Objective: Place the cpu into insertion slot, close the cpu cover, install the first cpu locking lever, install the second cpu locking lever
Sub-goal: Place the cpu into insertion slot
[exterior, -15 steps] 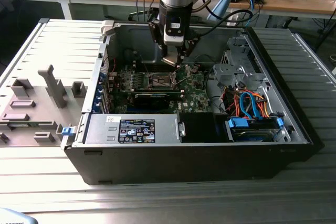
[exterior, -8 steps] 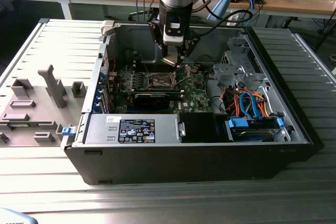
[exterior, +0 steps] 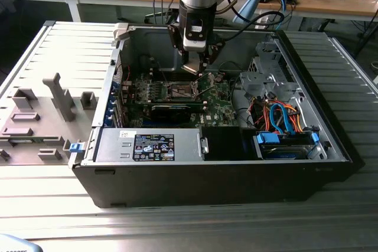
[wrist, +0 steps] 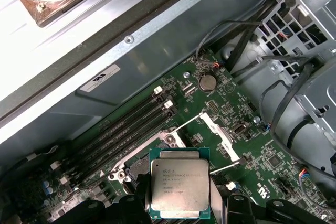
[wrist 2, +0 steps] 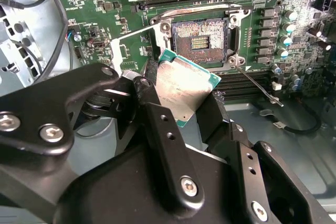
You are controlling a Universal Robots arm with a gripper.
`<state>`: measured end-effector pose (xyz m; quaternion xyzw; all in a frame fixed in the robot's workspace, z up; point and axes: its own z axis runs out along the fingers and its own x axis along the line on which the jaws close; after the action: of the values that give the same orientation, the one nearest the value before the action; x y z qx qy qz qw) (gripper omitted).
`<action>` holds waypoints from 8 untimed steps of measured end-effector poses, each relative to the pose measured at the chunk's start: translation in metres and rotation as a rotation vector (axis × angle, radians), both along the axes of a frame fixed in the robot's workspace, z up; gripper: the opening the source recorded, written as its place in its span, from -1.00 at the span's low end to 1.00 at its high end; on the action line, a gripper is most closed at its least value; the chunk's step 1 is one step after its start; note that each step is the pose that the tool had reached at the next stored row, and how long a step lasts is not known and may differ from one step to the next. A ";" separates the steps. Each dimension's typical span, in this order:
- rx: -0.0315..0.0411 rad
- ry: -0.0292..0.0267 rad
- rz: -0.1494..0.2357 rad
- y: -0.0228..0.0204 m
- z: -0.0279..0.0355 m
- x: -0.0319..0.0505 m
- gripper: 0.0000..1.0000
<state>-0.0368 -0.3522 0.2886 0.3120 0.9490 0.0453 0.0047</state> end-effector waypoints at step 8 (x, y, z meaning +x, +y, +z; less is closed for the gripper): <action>0.0000 0.0000 -0.009 0.0000 -0.0002 0.0000 0.08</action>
<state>-0.0368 -0.3522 0.2884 0.3164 0.9475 0.0453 0.0049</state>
